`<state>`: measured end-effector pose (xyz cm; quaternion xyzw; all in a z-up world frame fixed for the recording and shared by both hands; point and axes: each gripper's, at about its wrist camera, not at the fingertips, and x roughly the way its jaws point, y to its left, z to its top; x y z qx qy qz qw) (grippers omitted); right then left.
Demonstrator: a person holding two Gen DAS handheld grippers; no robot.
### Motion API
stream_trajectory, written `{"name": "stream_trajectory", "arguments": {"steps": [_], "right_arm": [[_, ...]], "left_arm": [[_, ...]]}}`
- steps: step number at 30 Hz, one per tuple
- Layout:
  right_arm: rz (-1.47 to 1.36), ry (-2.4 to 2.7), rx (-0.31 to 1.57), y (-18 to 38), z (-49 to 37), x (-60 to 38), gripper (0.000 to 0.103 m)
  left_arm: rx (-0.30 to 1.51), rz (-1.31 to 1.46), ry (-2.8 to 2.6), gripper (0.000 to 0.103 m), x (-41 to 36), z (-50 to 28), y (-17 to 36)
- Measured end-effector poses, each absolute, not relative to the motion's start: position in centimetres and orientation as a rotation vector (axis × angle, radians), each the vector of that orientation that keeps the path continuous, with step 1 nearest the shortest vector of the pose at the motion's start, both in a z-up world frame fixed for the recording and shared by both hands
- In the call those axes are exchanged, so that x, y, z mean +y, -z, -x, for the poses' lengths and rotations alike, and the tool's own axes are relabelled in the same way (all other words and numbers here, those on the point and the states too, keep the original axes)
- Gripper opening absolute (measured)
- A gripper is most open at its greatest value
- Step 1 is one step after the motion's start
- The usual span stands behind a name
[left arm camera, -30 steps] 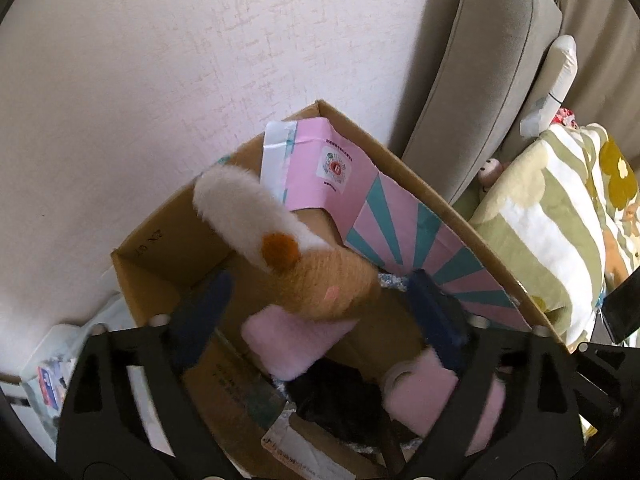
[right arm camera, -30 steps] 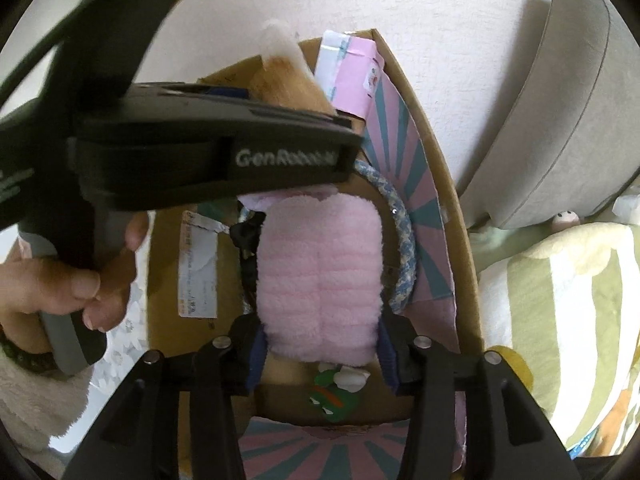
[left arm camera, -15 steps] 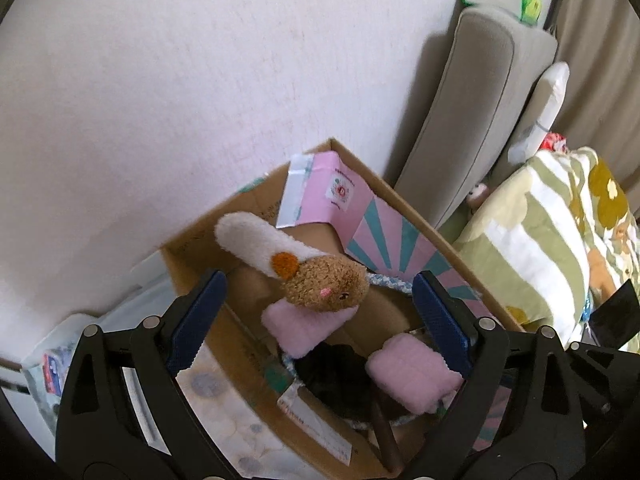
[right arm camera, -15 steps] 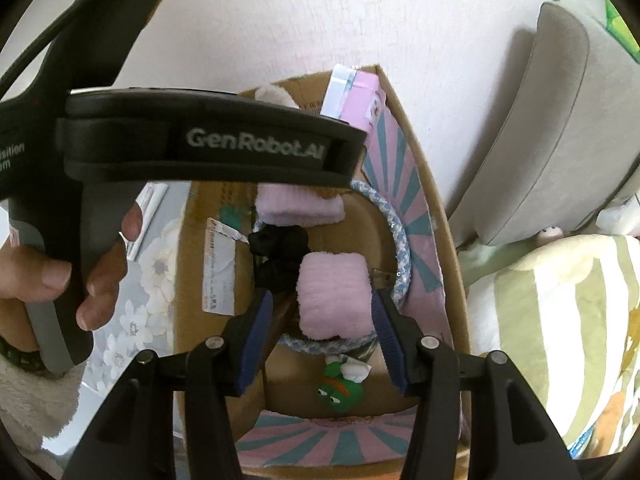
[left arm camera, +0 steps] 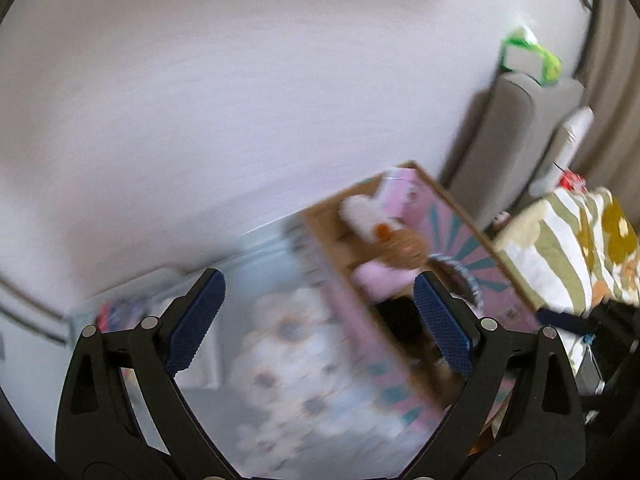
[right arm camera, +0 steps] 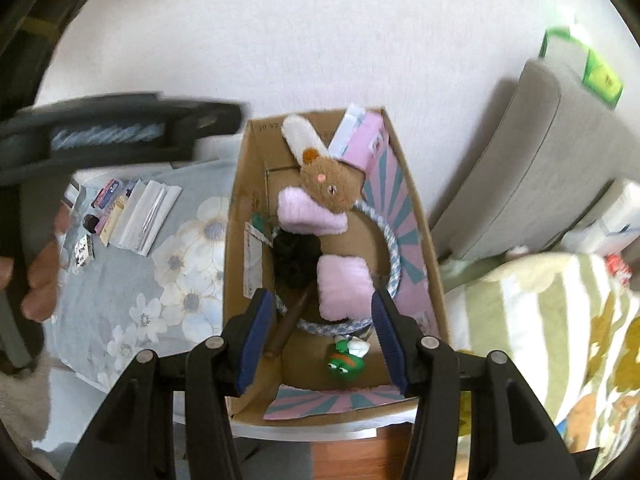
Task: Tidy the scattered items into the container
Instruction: 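Move both tools back over the tray toward the tissue box and metal pen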
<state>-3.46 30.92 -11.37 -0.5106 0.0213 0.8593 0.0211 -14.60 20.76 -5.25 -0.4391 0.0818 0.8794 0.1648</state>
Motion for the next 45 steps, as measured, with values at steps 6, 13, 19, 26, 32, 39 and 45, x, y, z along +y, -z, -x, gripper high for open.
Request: {"name": "stream_trajectory", "arguments": {"steps": [6,13,19,26,32,39,45], "right_arm": [[1.510,-2.781,0.016,8.1,4.4,27.5,0.048],[1.603,-2.871,-0.039,8.6,7.5,21.0,0.048],[1.743,-2.901,-0.009,11.2,10.3,16.1,0.048],[1.802,-2.913,0.013,15.8,14.0,11.0,0.048],[1.840,-2.893,0.031,20.3,17.7,8.0,0.048],[1.881,-2.835,-0.053,24.2,20.4,6.2,0.032],[1.919,-2.795,-0.012,26.0,21.2,6.5,0.031]], "left_arm": [[0.251,1.327,-2.697,0.096,9.5,12.3,4.1],[0.174,1.504,-2.884,0.098,-3.1,9.3,5.0],[0.042,1.646,-2.881,0.098,-8.4,7.4,8.9],[-0.093,1.738,-2.808,0.098,-9.7,9.0,15.7],[-0.166,1.803,-2.767,0.098,-9.6,12.8,20.9],[-0.138,1.875,-2.737,0.098,-9.4,15.3,24.5],[-0.196,1.914,-2.708,0.098,-9.7,15.5,26.3]]}}
